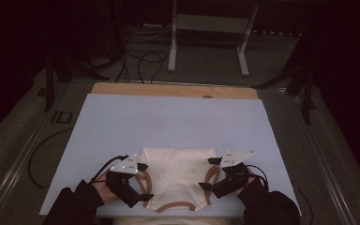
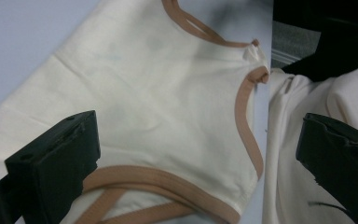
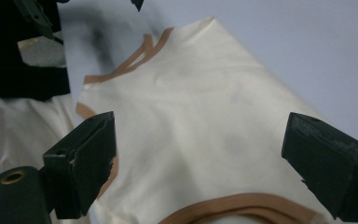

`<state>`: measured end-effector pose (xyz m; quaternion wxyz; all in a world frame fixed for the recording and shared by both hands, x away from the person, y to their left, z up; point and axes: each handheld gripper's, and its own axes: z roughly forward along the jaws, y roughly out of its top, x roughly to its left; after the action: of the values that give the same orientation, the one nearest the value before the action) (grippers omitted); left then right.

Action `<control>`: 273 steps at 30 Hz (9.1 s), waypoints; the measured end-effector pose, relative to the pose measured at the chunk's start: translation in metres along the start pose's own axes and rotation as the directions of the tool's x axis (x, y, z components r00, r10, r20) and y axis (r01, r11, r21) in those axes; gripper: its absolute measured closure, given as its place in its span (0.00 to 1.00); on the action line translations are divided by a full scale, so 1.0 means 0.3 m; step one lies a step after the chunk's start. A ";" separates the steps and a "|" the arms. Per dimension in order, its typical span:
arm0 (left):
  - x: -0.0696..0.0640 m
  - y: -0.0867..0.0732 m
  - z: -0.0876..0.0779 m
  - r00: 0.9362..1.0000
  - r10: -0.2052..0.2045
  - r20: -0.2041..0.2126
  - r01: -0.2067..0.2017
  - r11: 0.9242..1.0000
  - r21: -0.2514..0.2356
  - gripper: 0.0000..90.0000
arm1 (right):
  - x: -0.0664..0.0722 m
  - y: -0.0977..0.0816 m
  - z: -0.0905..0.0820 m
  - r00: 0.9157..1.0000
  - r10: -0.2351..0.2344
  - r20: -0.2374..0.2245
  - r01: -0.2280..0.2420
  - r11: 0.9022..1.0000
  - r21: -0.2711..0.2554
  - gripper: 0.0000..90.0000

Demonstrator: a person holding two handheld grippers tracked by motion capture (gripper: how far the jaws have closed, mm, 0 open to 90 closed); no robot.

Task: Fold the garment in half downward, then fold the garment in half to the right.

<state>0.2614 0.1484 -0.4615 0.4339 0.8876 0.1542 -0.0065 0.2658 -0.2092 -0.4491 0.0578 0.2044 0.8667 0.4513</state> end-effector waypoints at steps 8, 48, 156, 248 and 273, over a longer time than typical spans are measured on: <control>0.045 0.034 -0.020 1.000 -0.015 -0.025 0.015 1.000 -0.023 0.00 | -0.057 0.034 -0.029 0.997 0.026 0.072 -0.022 0.998 -0.057 0.12; 0.334 0.047 0.008 0.977 -0.130 -0.171 0.127 0.992 -0.030 0.00 | -0.262 0.083 0.034 0.974 0.095 0.205 -0.085 0.995 -0.058 0.12; 0.605 0.106 0.099 0.906 -0.210 -0.368 0.232 0.972 0.019 0.95 | -0.612 0.063 0.172 0.931 0.257 0.260 -0.297 0.946 0.131 0.96; 0.421 0.094 -0.021 0.958 -0.159 -0.239 0.151 0.987 -0.051 0.00 | -0.516 0.206 0.250 0.965 0.219 0.147 -0.235 0.967 0.103 0.12; 0.314 0.099 -0.008 0.973 -0.097 -0.209 0.089 0.995 -0.048 0.00 | -0.471 0.260 0.329 0.979 0.180 0.100 -0.192 0.974 0.120 0.12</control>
<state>0.3592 0.1584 -0.4510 0.4313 0.8667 0.2406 0.0703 0.4462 -0.1520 -0.4560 0.0404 0.3077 0.8677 0.3884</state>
